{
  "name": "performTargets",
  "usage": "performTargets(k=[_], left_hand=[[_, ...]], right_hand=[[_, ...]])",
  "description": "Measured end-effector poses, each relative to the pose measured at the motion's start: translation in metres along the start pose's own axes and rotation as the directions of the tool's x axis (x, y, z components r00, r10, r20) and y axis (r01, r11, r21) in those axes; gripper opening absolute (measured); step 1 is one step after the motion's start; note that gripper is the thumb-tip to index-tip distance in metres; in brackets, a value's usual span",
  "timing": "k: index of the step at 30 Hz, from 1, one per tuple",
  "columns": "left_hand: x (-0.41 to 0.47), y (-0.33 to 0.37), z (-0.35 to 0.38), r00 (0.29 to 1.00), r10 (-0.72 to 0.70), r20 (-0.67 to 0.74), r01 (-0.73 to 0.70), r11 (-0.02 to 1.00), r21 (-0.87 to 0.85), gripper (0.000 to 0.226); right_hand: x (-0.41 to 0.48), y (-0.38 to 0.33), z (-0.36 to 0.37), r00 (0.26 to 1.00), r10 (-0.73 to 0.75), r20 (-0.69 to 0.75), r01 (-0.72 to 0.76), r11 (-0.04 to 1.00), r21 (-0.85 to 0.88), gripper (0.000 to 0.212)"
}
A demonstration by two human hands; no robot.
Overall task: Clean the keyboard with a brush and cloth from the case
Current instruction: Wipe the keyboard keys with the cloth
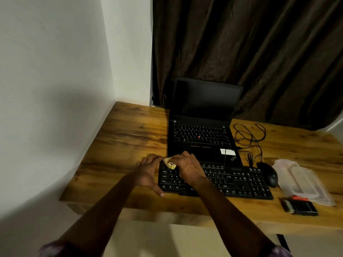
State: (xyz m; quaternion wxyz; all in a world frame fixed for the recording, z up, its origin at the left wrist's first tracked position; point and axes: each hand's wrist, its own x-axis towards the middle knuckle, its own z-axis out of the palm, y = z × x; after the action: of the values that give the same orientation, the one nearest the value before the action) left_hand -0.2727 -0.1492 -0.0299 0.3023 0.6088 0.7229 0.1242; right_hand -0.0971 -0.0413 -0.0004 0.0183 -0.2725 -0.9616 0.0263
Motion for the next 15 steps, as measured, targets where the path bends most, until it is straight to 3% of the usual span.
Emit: performTargets(k=[5, 12, 15], left_hand=[[0.002, -0.001, 0.001, 1.000, -0.004, -0.011, 0.004, 1.000, 0.021, 0.145], [0.006, -0.005, 0.002, 1.000, -0.012, -0.004, 0.012, 0.999, 0.051, 0.148], [0.006, -0.002, 0.001, 1.000, 0.010, -0.010, -0.010, 0.998, 0.057, 0.144]], right_hand=[[-0.004, -0.010, 0.005, 0.995, 0.098, -0.001, -0.098, 0.989, -0.110, 0.054], [0.000, -0.026, 0.012, 0.998, 0.059, -0.017, -0.059, 0.997, -0.044, 0.054], [-0.008, -0.016, 0.012, 0.994, 0.110, -0.023, -0.111, 0.992, -0.065, 0.050]])
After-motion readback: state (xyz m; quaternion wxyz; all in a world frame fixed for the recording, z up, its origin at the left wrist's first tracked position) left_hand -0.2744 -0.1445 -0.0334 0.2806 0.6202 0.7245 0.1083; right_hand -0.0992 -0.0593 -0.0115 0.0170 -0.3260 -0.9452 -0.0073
